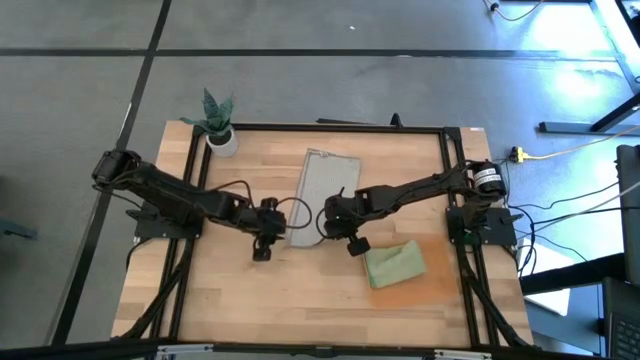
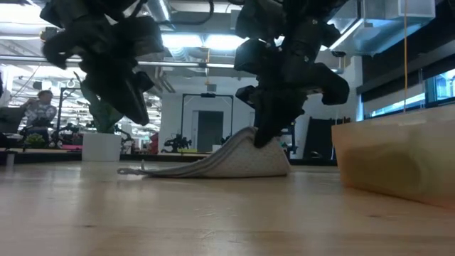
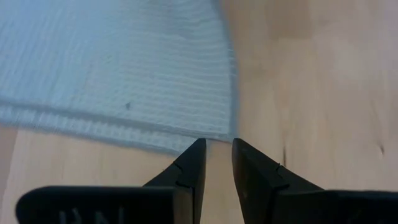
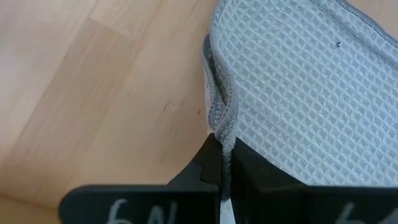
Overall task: Roll microfiber towels into tight, uniform cylinder then place into a basket
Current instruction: Roll the gray microfiber towel
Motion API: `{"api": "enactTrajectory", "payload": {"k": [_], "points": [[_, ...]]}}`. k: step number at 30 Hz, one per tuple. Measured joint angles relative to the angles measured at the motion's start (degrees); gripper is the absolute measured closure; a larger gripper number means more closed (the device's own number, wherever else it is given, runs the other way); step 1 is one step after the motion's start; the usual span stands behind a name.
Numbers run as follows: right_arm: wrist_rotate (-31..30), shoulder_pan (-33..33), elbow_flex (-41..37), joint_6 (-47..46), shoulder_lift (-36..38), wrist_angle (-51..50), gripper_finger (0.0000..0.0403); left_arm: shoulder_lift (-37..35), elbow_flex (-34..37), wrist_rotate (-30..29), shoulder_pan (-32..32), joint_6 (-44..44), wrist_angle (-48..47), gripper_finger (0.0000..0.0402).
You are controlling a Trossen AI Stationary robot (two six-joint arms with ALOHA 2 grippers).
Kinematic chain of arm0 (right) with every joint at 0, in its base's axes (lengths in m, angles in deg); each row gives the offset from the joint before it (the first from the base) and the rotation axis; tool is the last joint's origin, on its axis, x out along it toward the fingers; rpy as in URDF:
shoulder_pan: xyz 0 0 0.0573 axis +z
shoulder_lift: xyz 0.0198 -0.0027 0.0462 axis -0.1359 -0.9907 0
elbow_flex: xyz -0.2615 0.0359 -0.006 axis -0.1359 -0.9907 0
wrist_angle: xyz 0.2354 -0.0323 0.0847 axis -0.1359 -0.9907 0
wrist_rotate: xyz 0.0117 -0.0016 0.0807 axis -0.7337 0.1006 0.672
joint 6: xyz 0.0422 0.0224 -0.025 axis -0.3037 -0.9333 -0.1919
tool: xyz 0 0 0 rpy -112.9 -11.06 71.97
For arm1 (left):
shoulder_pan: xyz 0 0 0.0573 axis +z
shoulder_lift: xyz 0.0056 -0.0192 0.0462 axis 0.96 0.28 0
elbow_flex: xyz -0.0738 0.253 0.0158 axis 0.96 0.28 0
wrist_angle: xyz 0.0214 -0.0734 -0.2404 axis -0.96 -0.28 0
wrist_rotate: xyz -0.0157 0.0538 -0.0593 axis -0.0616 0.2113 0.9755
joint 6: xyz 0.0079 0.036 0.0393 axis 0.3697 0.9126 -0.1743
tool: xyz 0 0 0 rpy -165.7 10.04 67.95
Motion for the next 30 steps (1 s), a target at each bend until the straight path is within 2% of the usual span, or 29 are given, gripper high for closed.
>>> {"api": "enactTrajectory", "payload": {"k": [3,7,18,24,30], "points": [[0.0,0.0,0.0,-0.02,0.02,0.02,0.0392,0.0,0.0,-0.37,-1.25,2.35,0.03,0.0331],[0.01,0.0,0.0,-0.03,0.02,0.02,0.0392,0.0,0.0,-3.56,-1.74,0.77,0.02,0.0322],[0.09,-0.17,0.0,-1.48,0.04,0.04,0.0392,0.21,0.0,-3.39,-1.63,1.1,1.25,0.0299],[0.09,-0.17,0.0,-1.8,0.04,0.07,0.0392,5.76,0.33,-3.17,-2.11,1.64,6.82,0.0302],[0.09,-0.17,0.0,-3.08,0.04,0.0,0.0392,11.36,0.37,-3.15,-2.11,2.63,8.53,0.0303]]}}
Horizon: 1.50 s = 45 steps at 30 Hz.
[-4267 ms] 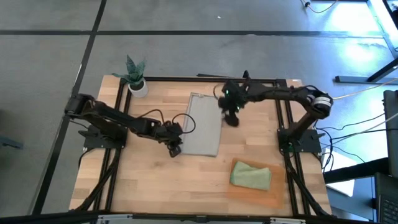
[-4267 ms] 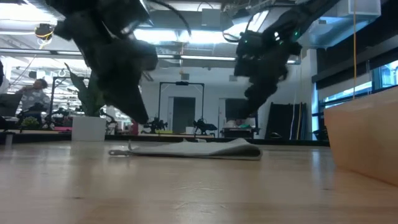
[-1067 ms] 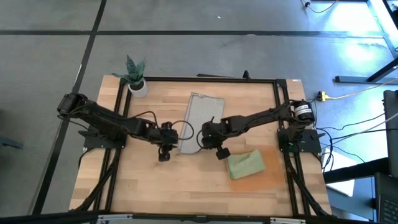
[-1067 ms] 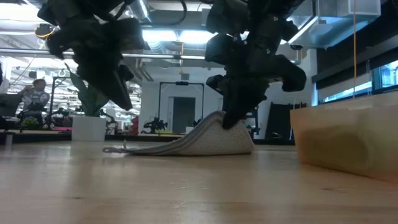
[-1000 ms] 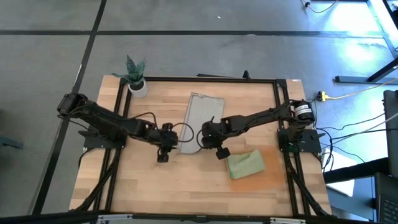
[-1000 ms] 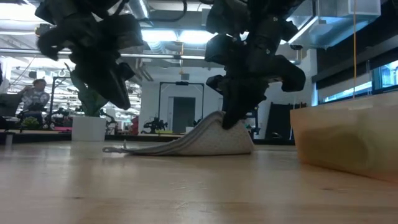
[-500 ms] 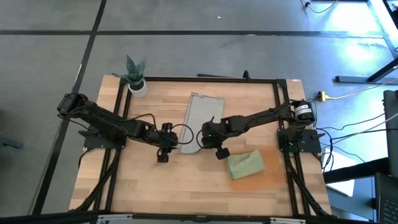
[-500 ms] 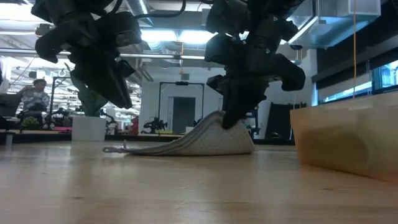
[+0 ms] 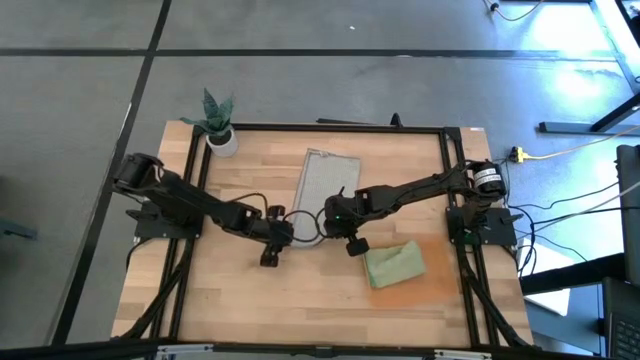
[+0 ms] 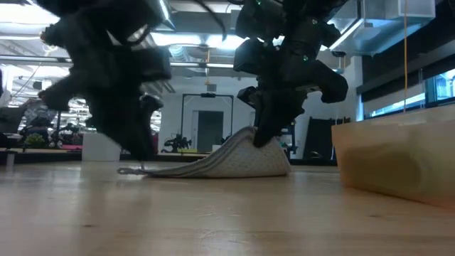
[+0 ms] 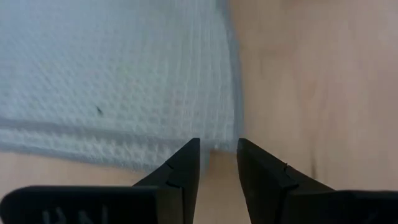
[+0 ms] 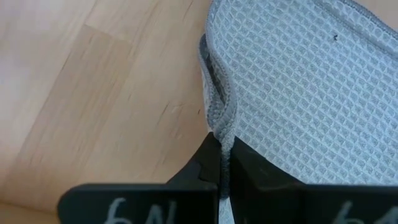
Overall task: Roll microfiber towels into tight, uniform cylinder then place into a basket
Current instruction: Roll the gray microfiber towel
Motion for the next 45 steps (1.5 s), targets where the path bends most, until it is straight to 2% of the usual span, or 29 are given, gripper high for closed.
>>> {"api": "enactTrajectory", "payload": {"k": [7,18,21,24,31,37,45], "points": [[0.0,0.0,0.0,0.0,0.03,0.0,0.0392,3.99,0.0,-3.01,0.2,1.09,0.48,0.0303],[-0.02,-0.04,0.0,-0.03,0.07,0.04,0.0392,6.27,-0.22,-0.97,0.31,1.46,0.46,0.0308],[-0.02,-0.04,0.0,-0.17,0.07,0.02,0.0392,6.32,-0.2,-0.49,0.31,1.46,0.28,0.0335],[-0.02,-0.04,0.0,-0.26,0.07,0.02,0.0392,6.33,-0.28,0.61,0.45,0.91,-0.1,0.0384],[-0.06,-0.08,0.35,-1.46,0.07,-2.0,0.0392,4.74,-3.42,5.32,1.85,-3.36,-7.27,0.04],[-0.9,-1.88,3.44,-4.28,0.13,-7.5,0.0392,0.53,-6.71,6.15,4.49,-4.07,-16.75,0.0401],[-0.57,-5.16,5.37,-11.3,0.13,-13.25,0.0392,-1.15,-8.67,7.58,9.49,-10.87,-18.19,0.0401]]}}
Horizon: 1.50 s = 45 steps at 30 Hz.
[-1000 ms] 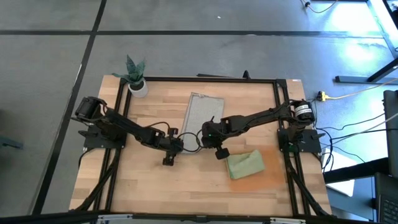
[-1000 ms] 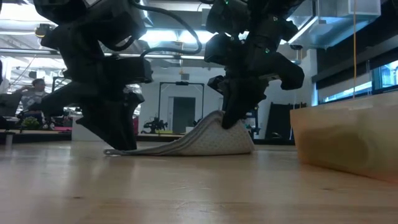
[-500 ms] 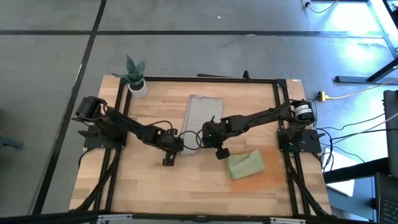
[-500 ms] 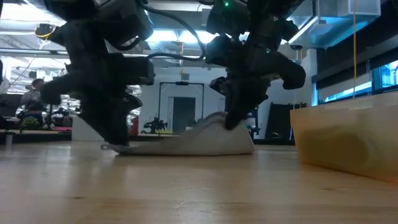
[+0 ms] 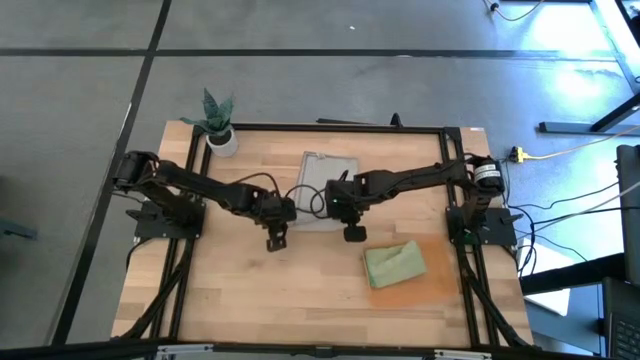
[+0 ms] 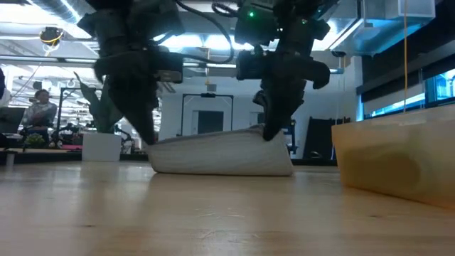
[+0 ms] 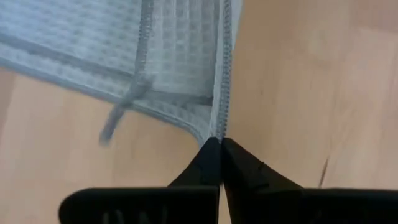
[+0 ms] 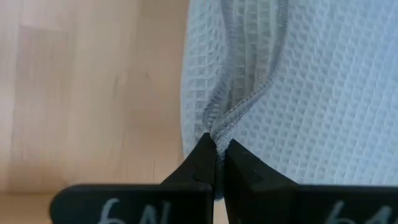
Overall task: Roll microfiber towels into tight, uniform cylinder then place into a basket
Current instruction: Roll the gray microfiber towel
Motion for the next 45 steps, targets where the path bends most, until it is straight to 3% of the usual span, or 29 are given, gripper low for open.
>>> {"api": "enactTrajectory", "payload": {"k": [11,19,27,35,45], "points": [[-0.02,-2.4,-0.02,-5.14,0.0,-2.26,0.0392,0.32,-0.58,-2.95,6.32,0.14,1.86,0.0401],[-0.01,-3.08,-0.04,-6.68,0.0,-2.66,0.0387,1.54,-0.6,-3.08,7.55,0.34,4.41,0.0401],[-0.55,-3.08,-0.06,-6.73,0.0,-2.86,0.0327,1.9,-0.6,-3.74,7.56,4.64,8.57,0.0372],[-10.39,-3.19,-0.06,-9.55,0.0,-4.84,0.0243,1.88,-0.6,-7.4,7.66,4.69,10.05,0.0325],[-6.05,-3.21,5.04,-14.96,-0.04,-11.93,0.0216,-3.17,-0.6,-7.56,7.66,2.89,5.98,0.0325]]}}
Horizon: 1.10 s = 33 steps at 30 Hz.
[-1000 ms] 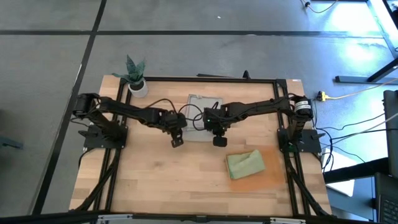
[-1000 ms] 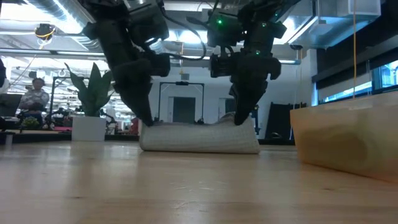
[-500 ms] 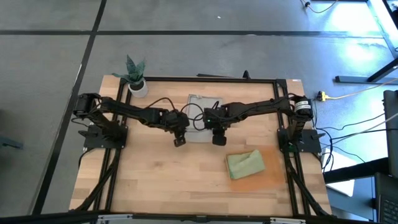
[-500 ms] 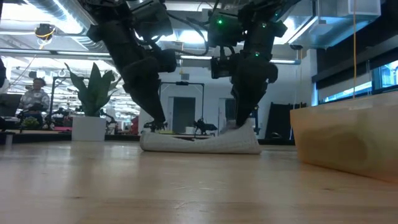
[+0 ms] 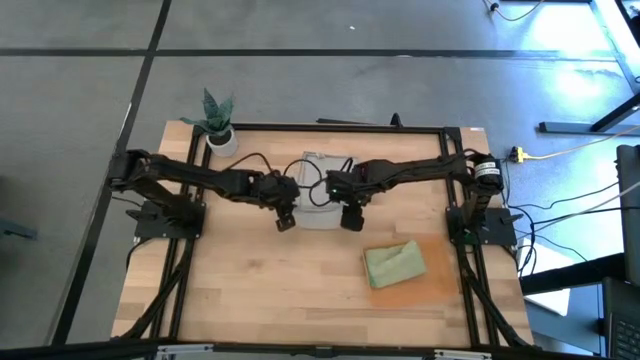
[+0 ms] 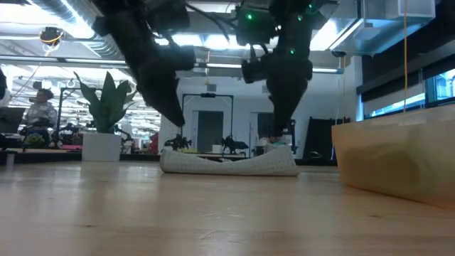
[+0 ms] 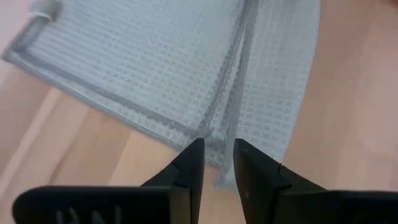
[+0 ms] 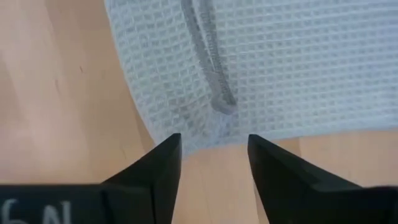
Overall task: Roll microfiber towels into tight, uniform cylinder then place into a basket
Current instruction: Roll the gray microfiber towel
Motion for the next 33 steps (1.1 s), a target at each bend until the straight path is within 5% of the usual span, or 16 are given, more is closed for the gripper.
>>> {"api": "enactTrajectory", "payload": {"k": [8,12,16,25,33], "points": [[2.44,0.97,4.65,4.7,0.0,-1.75,0.0216,-10.63,-0.09,-2.53,-0.44,0.29,-10.35,0.0326],[10.78,2.1,0.25,7.61,0.0,9.3,0.0216,-15.07,-0.09,-5.82,-1.59,-1.09,-16.1,0.0326],[11.65,1.9,-5.46,9.03,0.0,17.97,0.0216,-18.32,-0.09,-7.14,-2.9,-5.11,-20.36,0.0326],[11.67,-0.62,-15.02,8.58,-0.07,22.54,0.0216,-20.06,-0.02,-7.58,-5.58,-7.89,-22.21,0.0326],[11.65,-1.16,-16.12,8.13,-0.04,21.9,0.0216,-20.06,-0.02,-7.56,-5.7,-9.15,-22.22,0.0326]]}}
